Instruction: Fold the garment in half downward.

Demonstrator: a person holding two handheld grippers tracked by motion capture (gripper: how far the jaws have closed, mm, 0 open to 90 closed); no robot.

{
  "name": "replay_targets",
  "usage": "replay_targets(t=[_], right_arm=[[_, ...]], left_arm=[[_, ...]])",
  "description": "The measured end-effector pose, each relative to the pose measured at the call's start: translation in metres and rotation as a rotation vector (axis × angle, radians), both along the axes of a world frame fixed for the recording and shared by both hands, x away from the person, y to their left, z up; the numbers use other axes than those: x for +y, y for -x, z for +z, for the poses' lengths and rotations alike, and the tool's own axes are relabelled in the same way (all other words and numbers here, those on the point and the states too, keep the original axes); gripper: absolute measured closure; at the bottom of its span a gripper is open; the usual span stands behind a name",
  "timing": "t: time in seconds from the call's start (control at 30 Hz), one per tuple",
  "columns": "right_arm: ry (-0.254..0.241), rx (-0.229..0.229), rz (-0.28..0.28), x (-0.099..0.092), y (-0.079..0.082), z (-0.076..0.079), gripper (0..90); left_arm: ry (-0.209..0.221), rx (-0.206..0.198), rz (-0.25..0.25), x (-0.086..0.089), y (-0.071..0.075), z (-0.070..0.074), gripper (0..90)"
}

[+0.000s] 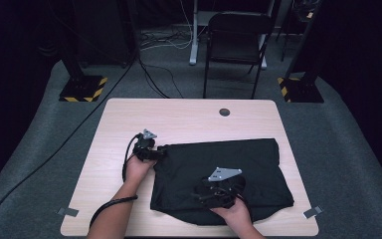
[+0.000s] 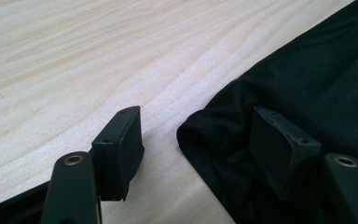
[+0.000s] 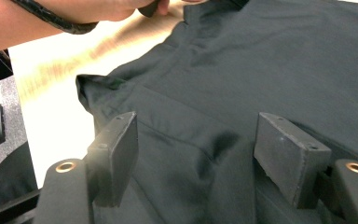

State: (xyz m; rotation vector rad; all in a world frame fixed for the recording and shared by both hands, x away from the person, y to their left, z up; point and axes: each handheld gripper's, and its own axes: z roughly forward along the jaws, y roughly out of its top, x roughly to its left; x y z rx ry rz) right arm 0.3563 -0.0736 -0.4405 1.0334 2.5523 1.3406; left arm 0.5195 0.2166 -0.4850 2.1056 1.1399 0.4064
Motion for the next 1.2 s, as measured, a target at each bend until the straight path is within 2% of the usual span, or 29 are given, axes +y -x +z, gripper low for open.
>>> replay_targets(t=[0.1,0.23,0.33,0.5,0.77,0.97,1.2], right_arm=[[-0.024,0.000,0.027,0.010,0.000,0.001,31.0],[0.007,-0.029,0.094,0.030,0.003,-0.001,30.5],[0.025,-0.032,0.129,0.044,0.004,-0.004,30.7],[0.022,-0.019,0.149,0.059,0.005,-0.010,31.0],[-0.002,0.000,0.166,0.072,0.008,-0.019,31.8],[-0.006,-0.014,0.203,0.084,0.015,-0.025,32.4],[-0.016,-0.020,0.219,0.098,0.017,-0.028,32.5]], left_arm=[[-0.001,0.000,-0.002,0.000,-0.001,0.000,34.6],[0.001,-0.001,0.000,0.000,0.000,0.000,34.6],[0.000,-0.001,0.000,0.000,0.000,0.000,34.6],[-0.001,0.000,-0.001,0.000,-0.001,0.000,34.6],[-0.001,0.001,0.001,0.000,-0.001,0.000,34.6],[-0.001,0.003,0.001,0.000,-0.001,0.000,34.6],[0.000,-0.001,0.005,0.000,0.000,0.000,34.7]])
